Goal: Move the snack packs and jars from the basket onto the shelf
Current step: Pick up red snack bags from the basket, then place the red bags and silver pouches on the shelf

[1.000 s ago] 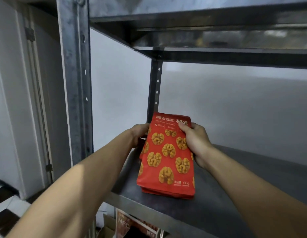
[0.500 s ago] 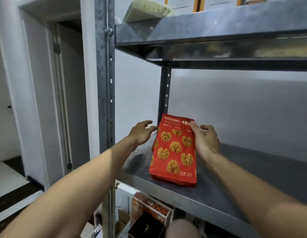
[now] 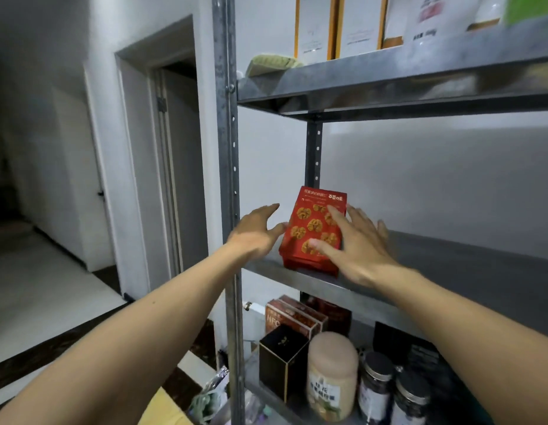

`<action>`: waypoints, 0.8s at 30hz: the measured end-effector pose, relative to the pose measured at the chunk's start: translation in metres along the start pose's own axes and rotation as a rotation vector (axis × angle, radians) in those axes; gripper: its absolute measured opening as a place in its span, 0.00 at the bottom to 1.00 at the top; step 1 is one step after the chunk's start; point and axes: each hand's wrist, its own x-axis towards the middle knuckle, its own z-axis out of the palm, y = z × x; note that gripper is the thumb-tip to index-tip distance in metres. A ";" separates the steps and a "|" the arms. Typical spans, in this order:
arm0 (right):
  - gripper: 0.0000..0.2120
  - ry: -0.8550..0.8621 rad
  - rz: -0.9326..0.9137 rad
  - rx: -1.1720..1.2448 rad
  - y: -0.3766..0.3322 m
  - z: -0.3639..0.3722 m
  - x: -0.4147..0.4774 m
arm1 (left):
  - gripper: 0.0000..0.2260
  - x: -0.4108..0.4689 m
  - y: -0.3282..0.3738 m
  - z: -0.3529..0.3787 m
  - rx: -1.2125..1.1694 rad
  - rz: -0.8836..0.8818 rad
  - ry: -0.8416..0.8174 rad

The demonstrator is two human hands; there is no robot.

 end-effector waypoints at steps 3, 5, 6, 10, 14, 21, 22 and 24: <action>0.41 -0.007 -0.053 0.009 -0.006 -0.004 -0.024 | 0.30 -0.036 0.002 -0.012 0.116 -0.001 0.027; 0.40 0.006 -0.108 0.018 -0.017 -0.008 -0.039 | 0.30 -0.059 0.000 -0.022 0.168 -0.011 0.059; 0.39 0.025 -0.133 0.005 -0.023 -0.010 -0.044 | 0.30 -0.068 -0.002 -0.027 0.189 -0.013 0.061; 0.38 0.031 -0.225 -0.028 -0.059 -0.011 -0.065 | 0.30 -0.109 -0.019 -0.056 0.267 -0.041 0.092; 0.38 -0.011 -0.286 0.019 -0.109 -0.001 -0.080 | 0.30 -0.148 -0.044 -0.092 0.300 -0.077 0.138; 0.38 -0.065 -0.415 0.117 -0.231 0.041 -0.106 | 0.29 -0.225 -0.110 -0.167 0.313 -0.129 0.259; 0.38 -0.070 -0.439 0.129 -0.249 0.049 -0.111 | 0.29 -0.238 -0.120 -0.177 0.340 -0.135 0.265; 0.38 -0.091 -0.485 0.144 -0.283 0.066 -0.122 | 0.28 -0.264 -0.141 -0.195 0.392 -0.175 0.262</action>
